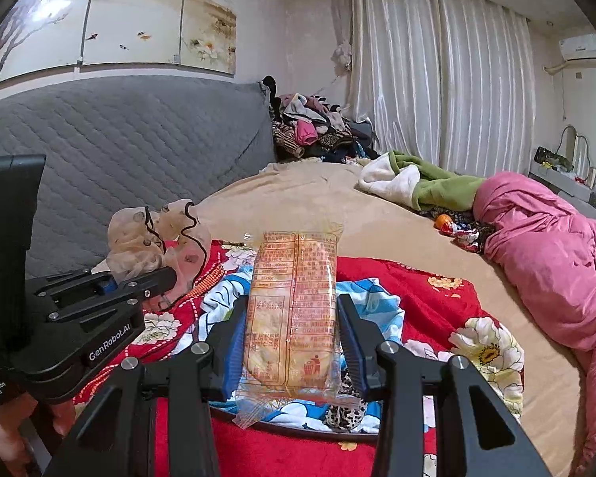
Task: Organize objects
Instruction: 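Carry the scrunchie and snack pack over the striped tray and lower both tools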
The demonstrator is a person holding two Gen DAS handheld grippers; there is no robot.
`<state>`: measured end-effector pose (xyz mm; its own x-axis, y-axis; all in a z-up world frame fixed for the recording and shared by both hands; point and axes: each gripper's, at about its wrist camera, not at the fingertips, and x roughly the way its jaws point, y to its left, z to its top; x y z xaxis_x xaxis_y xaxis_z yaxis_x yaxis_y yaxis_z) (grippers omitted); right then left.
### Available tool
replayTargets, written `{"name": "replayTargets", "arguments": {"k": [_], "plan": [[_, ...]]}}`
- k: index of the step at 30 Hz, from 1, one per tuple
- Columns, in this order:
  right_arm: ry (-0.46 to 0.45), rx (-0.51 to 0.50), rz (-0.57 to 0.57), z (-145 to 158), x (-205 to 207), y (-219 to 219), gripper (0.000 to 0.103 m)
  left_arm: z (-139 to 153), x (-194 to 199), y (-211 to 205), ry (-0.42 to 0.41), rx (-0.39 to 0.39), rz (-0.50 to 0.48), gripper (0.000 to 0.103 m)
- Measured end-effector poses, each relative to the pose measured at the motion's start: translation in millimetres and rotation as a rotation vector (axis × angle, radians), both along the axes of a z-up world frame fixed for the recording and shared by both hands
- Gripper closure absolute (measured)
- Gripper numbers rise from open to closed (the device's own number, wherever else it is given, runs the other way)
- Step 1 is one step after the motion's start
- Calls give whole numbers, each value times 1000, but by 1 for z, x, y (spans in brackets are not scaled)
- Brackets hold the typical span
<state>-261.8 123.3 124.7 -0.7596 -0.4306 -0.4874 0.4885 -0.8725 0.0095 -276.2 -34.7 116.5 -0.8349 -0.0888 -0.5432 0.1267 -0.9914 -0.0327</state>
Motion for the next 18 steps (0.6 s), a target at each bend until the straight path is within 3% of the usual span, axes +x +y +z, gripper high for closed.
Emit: {"name": "replayTargets", "arguments": {"k": [12,18], "plan": [[-10,-19,-4,-35,-20,-14,60,-57,-31,-12,-32,-14,52,96],[-23,-3,-8,-57,-34,-18,60,-78,-41,-21,-32,17,65,96]]}}
